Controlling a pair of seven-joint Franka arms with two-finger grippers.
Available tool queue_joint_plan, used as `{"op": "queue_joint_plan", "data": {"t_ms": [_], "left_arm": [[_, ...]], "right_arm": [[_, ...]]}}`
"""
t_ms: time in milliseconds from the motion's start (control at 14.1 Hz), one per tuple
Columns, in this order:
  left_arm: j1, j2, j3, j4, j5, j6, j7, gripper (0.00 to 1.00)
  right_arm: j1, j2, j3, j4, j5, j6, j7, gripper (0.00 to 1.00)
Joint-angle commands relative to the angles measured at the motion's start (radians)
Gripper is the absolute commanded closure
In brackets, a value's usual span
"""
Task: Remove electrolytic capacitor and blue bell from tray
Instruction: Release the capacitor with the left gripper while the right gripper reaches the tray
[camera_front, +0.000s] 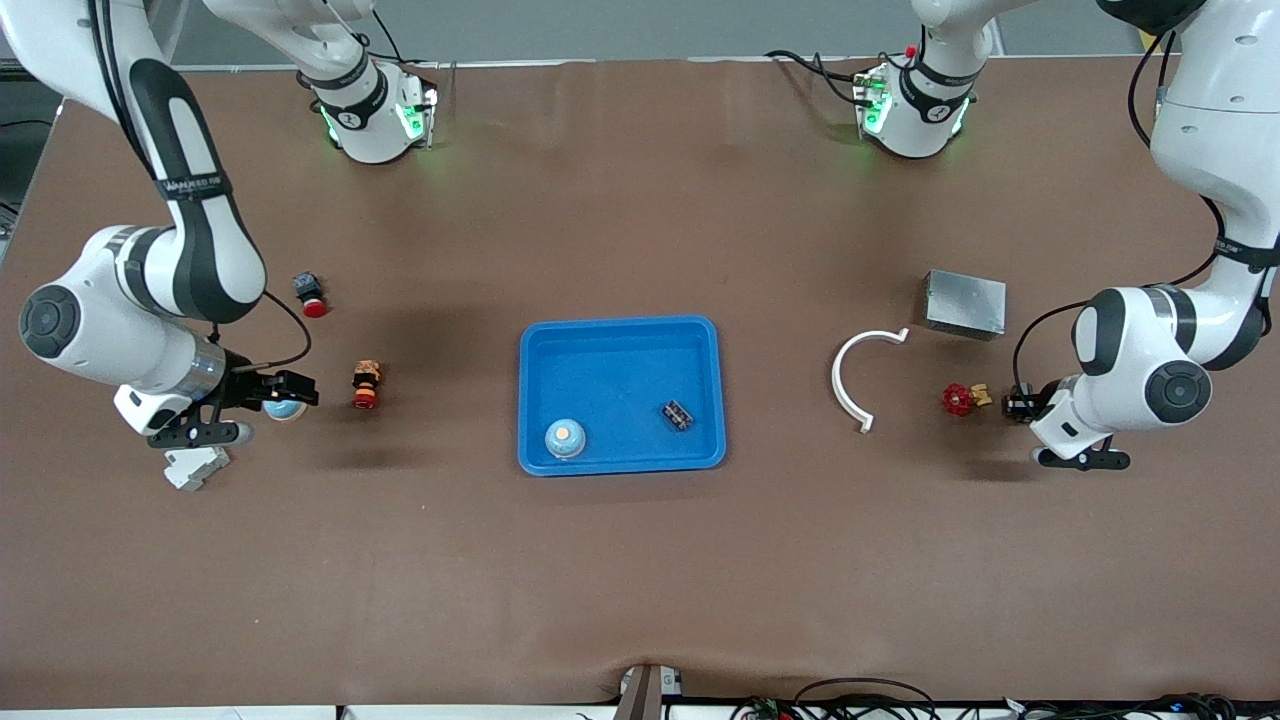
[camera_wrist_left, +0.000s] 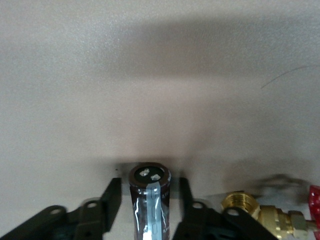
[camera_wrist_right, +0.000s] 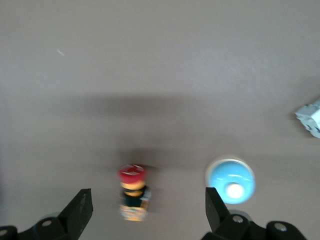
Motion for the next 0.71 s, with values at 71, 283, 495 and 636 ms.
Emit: {"op": "queue_joint_plan", "data": {"t_ms": [71, 283, 495, 636], "left_arm": [[0.011, 0.009, -0.004, 0.015, 0.021, 0.004, 0.001, 0.00], [0.023, 0.003, -0.006, 0.015, 0.023, 0.002, 0.007, 0.00], [0.034, -0.018, -0.006, 0.015, 0.023, -0.009, 0.012, 0.00], [0.033, -0.048, -0.010, 0.017, 0.014, -0.027, 0.009, 0.00]], "right_arm": [[0.164, 0.019, -0.005, 0.080, 0.010, -0.009, 0.272, 0.00], [0.285, 0.074, -0.006, 0.165, 0.004, -0.004, 0.487, 0.00], [0.366, 0.157, -0.006, 0.261, -0.063, -0.009, 0.671, 0.00], [0.414, 0.221, -0.006, 0.321, -0.092, -0.007, 0.766, 0.00]]}}
